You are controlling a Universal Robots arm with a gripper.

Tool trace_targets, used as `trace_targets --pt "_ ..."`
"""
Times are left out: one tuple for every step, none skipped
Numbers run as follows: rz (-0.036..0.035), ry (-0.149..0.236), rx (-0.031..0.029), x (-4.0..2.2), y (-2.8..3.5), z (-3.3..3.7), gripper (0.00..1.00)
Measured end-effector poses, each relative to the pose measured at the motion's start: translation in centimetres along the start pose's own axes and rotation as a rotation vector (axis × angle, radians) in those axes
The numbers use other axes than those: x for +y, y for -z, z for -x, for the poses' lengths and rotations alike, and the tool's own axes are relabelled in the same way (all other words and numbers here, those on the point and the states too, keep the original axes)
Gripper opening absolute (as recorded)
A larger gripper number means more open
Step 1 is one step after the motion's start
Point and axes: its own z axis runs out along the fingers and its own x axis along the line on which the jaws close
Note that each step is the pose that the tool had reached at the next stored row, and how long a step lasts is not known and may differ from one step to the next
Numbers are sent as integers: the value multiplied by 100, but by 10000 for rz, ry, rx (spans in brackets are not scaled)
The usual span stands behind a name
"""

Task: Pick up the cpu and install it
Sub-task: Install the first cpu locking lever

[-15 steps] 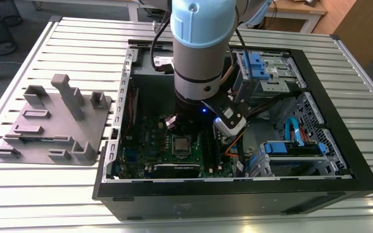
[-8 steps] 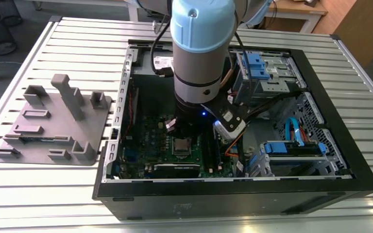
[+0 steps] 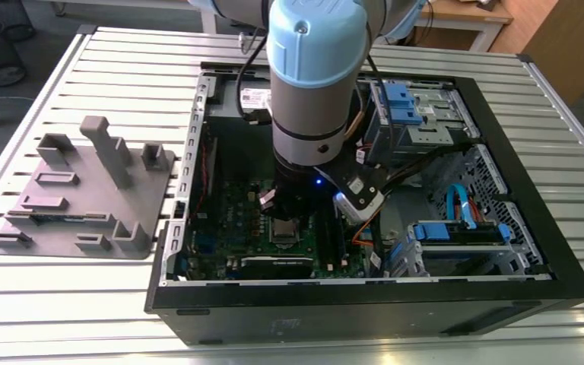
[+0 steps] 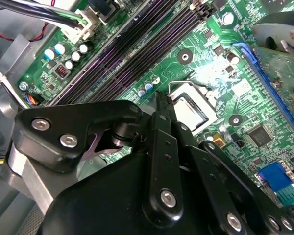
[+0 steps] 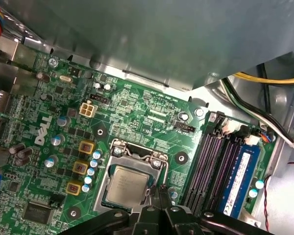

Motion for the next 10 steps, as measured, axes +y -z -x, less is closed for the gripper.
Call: trace_targets --pt "-7 0 1 -4 -4 -1 11" --pt "-12 2 3 -10 -7 -3 11" --pt "-17 3 4 -18 -10 -5 11" --pt "-21 2 5 -26 -12 -8 11" --pt "-23 2 6 -35 -15 -11 11" --pt "-24 2 6 -43 -18 -14 11" --pt "-25 1 6 -48 -22 -17 11" --pt "-27 -1 6 -50 -26 -18 11" --pt "-27 -1 7 -50 -28 -18 11" --pt "-28 -1 8 -50 -28 -18 11"
